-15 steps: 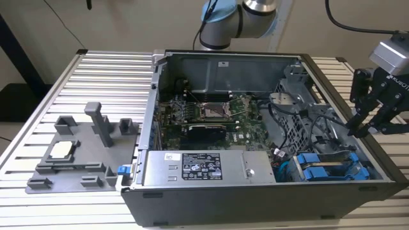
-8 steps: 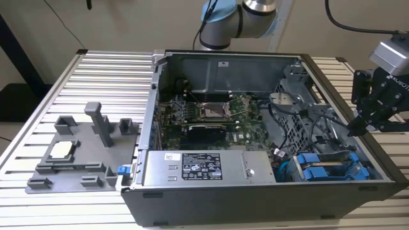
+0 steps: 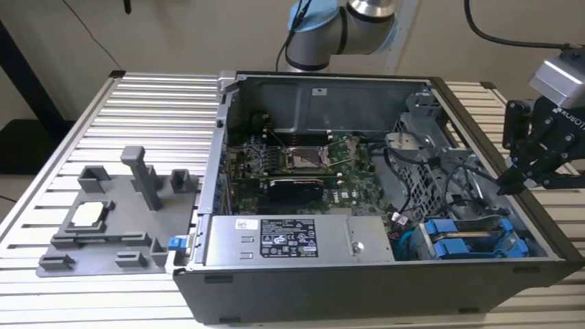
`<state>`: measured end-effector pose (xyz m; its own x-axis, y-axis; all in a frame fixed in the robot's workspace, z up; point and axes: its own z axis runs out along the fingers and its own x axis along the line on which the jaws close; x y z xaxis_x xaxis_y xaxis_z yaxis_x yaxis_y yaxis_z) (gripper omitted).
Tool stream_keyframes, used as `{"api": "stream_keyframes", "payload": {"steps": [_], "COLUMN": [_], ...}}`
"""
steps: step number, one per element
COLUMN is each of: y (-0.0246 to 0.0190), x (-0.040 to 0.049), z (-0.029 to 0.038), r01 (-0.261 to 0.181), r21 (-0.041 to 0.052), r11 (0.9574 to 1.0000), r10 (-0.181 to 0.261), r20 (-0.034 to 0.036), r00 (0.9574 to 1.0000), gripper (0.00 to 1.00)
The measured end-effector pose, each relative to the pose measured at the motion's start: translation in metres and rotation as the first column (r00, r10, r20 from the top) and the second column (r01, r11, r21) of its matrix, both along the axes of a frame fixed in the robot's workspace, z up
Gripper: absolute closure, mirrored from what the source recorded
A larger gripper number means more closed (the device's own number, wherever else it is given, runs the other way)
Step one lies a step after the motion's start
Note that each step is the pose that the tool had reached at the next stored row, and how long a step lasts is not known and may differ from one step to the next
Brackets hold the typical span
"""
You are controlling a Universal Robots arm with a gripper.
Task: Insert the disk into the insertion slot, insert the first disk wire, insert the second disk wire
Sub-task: 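Insert the first disk wire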
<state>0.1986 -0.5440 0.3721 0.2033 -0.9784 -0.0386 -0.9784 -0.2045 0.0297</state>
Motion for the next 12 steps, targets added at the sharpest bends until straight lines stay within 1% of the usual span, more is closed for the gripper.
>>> {"api": "stream_keyframes", "payload": {"steps": [3,5,8,12], "y": [0.0000,-0.0001,-0.0008,-0.0022], "x": [-0.0004,-0.0029,-0.0092,-0.0201], "z": [-0.0001,-0.0007,-0.0019,-0.0038], "r01": [-0.001,-0.001,-0.001,-0.001], "r21": [-0.0002,-0.0002,-0.0001,-0.0001], "r11": [1.0000,1.0000,1.0000,1.0000], "r10": [0.001,0.001,0.001,0.001], "r20": [0.0000,0.0000,0.0000,0.0000], "r00": [1.0000,1.0000,1.0000,1.0000], "gripper": [0.81,0.81,0.81,0.81]}}
